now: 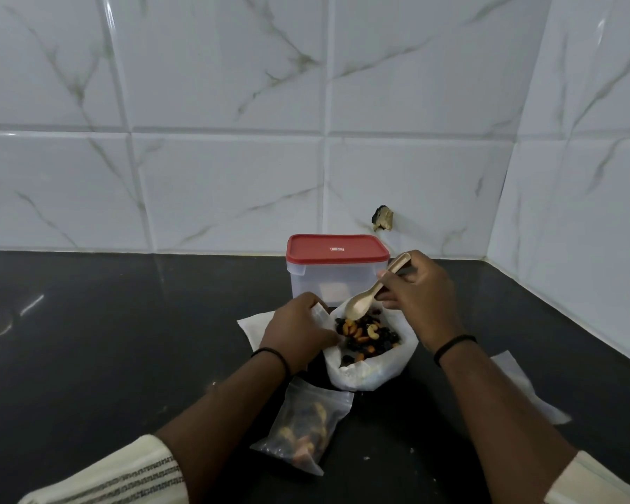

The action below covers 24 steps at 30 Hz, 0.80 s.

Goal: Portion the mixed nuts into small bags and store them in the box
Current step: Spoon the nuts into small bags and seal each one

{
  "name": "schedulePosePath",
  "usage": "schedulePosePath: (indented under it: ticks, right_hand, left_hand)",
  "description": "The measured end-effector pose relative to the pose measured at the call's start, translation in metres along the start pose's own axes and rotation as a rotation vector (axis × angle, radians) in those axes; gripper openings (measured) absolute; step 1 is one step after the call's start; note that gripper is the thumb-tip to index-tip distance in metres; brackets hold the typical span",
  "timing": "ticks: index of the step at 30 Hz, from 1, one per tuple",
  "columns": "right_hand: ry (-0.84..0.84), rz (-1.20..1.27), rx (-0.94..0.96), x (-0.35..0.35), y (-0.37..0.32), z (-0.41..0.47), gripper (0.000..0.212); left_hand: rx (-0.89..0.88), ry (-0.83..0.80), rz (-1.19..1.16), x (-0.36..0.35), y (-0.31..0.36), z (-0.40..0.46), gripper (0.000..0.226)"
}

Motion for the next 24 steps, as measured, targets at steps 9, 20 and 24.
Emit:
schedulePosePath:
  ticks: [9,20,24]
  right_hand:
    - [-0.051,-0.104,0.009,-0.012,0.002,-0.005,0.015]
    - [0.060,-0.410,0.082,0.001,0.011,0.002,0.020]
    - [0.059,-0.192,-0.109,0.000,0.035,0.007,0.016]
  left_hand:
    - [-0.014,0.223,0.055,0.029,0.000,-0.002,0.032]
    - [-0.099,0.126,0.217,0.019,0.004,-0.003,0.030]
    - [-0.109,0.120,0.205,0.018,0.003,-0.004,0.031]
Point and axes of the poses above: each hand's wrist, its own z-axis towards the middle knuckle, its own x-axis out of the back of the hand, y = z × x, the point moved 8 cm from there along z, towards the middle knuckle, and after that the axes turned 3 degrees about y, right-handed, at the moved point
